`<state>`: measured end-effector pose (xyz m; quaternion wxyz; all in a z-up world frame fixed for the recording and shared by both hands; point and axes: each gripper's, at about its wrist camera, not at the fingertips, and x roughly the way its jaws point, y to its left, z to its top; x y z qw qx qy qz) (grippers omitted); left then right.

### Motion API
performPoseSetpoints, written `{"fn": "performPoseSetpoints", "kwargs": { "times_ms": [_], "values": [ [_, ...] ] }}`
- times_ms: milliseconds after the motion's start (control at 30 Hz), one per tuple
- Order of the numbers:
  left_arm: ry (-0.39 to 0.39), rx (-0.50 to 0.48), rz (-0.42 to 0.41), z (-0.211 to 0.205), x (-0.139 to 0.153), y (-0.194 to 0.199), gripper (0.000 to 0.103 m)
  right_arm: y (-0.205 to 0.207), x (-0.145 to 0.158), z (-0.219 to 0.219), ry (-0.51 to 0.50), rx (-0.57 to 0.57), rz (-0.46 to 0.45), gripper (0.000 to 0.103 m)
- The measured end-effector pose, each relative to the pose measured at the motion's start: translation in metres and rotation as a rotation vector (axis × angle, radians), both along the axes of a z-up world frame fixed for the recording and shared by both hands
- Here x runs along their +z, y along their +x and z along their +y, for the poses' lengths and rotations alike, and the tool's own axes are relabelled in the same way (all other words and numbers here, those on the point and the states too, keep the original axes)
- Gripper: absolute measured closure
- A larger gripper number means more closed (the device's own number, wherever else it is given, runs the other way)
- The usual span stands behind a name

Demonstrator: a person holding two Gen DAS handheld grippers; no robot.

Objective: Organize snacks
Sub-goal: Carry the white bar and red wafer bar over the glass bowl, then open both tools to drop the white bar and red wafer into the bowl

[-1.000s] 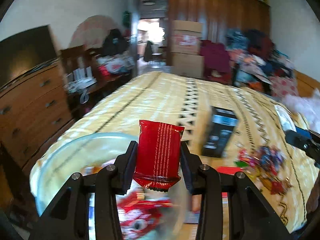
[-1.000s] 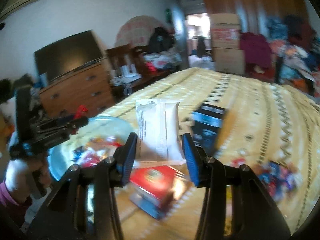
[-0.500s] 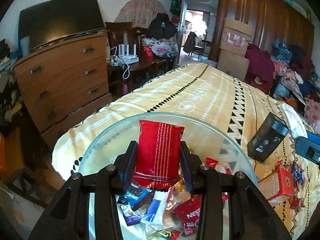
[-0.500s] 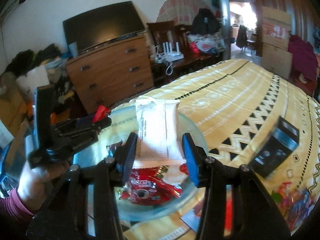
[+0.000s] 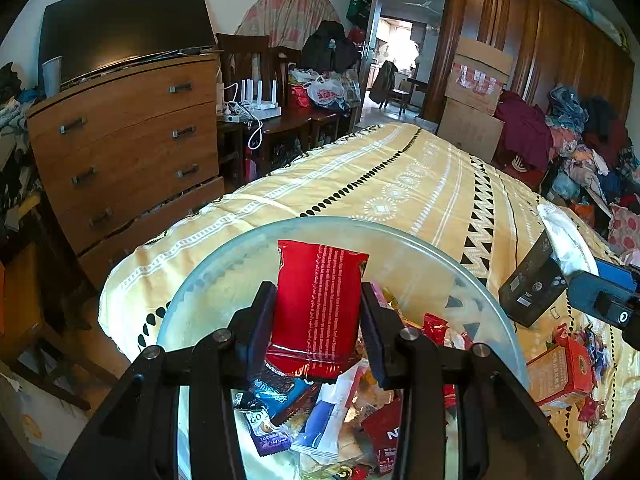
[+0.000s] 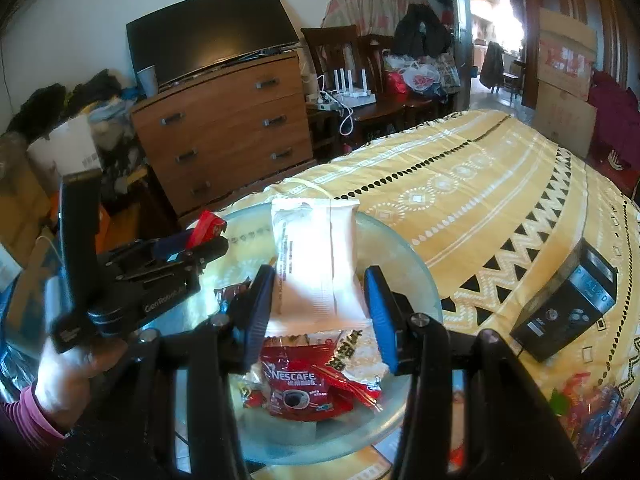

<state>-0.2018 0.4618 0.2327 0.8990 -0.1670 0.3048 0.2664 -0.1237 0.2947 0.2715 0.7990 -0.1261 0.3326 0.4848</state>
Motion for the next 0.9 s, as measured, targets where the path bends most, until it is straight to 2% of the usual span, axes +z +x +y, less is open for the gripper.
{"fn": "performPoseSetpoints", "kwargs": {
  "times_ms": [900],
  "values": [
    [-0.005, 0.0, 0.006, 0.003, -0.005, 0.002, 0.061, -0.006, -0.001, 0.013, -0.007, 0.01, 0.003, 0.056]
  ]
}}
